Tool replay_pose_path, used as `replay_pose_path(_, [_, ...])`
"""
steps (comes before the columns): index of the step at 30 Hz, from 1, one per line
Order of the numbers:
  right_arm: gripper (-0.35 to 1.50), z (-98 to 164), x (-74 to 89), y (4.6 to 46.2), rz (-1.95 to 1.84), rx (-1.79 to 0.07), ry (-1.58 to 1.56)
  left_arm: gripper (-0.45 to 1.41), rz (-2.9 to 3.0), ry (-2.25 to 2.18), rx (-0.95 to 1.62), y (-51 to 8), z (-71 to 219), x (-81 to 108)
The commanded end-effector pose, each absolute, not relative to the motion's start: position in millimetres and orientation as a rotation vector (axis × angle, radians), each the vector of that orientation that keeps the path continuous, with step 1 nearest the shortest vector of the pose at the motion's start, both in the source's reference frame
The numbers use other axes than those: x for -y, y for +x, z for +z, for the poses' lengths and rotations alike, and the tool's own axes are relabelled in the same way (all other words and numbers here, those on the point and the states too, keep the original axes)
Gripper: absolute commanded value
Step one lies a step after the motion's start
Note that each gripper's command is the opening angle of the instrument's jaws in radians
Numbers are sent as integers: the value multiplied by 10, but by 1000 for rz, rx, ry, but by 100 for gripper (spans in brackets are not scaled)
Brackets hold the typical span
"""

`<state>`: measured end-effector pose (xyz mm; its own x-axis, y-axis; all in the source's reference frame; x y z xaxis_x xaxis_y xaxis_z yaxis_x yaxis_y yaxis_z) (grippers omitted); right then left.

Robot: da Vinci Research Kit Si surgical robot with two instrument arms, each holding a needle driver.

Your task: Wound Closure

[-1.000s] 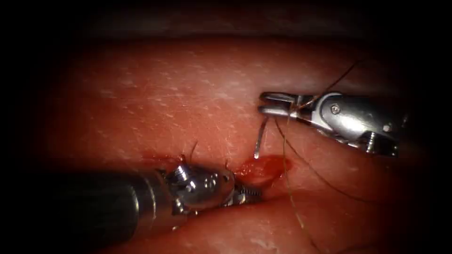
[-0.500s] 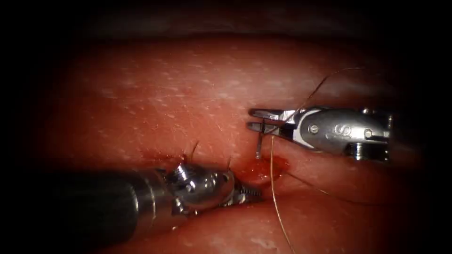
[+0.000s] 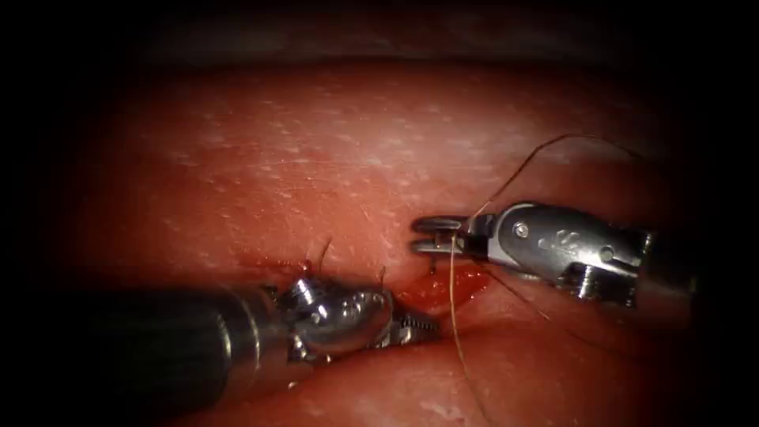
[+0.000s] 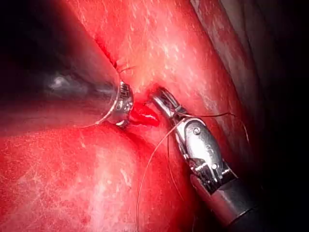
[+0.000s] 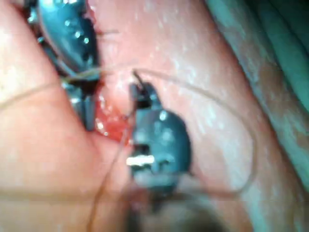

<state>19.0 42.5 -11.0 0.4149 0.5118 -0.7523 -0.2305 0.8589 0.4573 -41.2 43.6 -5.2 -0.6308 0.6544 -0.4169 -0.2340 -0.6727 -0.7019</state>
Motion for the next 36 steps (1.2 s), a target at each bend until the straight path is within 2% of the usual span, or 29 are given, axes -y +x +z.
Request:
replay_pose_path(1, [-35,-111,-436,195,485,-1055,278,11,2298,-924,835,-417,-46,-436])
replay_pose_path(12, [-35,-116,-454,189,509,-1089,237,11,2301,-920,834,-418,-45,-435])
replay_pose_path(21, [-35,-119,-469,193,592,-1092,362,11,2302,-920,835,-418,-45,-434])
replay_pose_path(30, [-35,-105,-463,204,402,-1105,437,11,2311,-914,839,-410,-50,-431])
replay_pose_path(36, [-35,-100,-451,213,426,-1108,632,11,2317,-904,835,-409,-49,-432])
